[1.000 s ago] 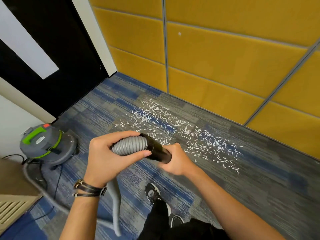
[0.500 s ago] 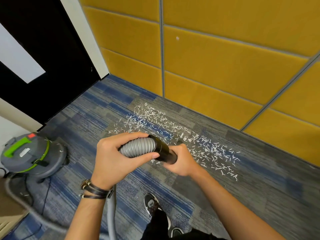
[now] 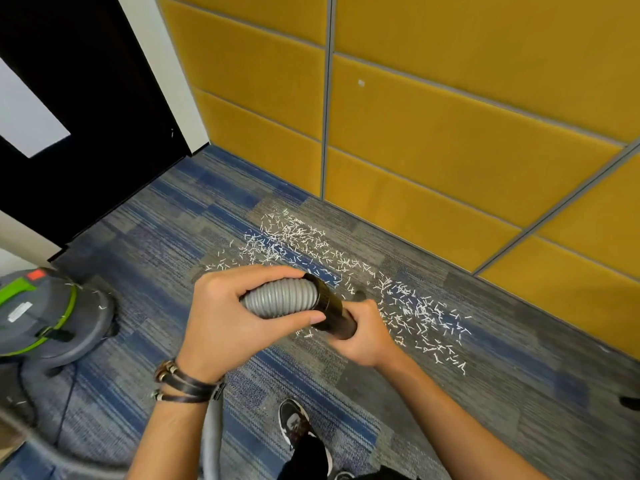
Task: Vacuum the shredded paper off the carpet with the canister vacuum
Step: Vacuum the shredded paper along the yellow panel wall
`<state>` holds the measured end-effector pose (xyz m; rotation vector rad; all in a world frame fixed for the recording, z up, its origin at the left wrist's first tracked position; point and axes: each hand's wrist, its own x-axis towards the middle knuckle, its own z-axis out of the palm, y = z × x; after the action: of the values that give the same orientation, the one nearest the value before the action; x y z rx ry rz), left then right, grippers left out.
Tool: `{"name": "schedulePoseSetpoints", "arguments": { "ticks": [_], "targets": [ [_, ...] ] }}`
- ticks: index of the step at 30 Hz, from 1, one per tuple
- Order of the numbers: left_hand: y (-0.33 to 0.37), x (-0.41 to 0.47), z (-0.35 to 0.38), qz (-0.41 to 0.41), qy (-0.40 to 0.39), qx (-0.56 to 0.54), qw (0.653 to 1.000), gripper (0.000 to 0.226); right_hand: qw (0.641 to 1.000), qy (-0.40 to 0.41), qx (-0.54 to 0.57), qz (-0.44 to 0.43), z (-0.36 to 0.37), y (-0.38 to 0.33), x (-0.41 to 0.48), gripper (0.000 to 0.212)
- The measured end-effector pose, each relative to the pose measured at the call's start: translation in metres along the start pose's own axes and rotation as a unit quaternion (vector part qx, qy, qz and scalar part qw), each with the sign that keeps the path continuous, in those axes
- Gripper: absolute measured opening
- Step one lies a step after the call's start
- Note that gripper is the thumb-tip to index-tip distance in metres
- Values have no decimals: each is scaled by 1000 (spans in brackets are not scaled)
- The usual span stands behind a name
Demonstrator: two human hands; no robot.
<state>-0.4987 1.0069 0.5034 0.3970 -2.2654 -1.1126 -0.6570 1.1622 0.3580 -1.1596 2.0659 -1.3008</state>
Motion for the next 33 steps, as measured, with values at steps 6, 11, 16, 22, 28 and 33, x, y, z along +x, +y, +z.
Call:
{"name": "schedulePoseSetpoints", "arguments": {
  "ticks": [6,11,16,22,28,33],
  "targets": [
    [-8,17,-24,17,-15,-3,1000,52,998,37,43,-8,22,-23,12,20],
    [-14,35,-47,23,1,-27,999,50,999,32,44,0,27,-44,25,26],
    [-19,55,-60,44,25,-19,999,47,999,50,8,-14,23,-55,50,35],
    [-33,58,-49,15,-13,-28,999,50,999,35,18,10,20,-43,54,22],
    [-24,68,-43,30,-9,-9,999,52,998,58,33,12,16,-37,50,36],
    [-11,74,-29,42,20,0,999,48,999,37,33,-20,-2,-36,69,43]
  ]
}}
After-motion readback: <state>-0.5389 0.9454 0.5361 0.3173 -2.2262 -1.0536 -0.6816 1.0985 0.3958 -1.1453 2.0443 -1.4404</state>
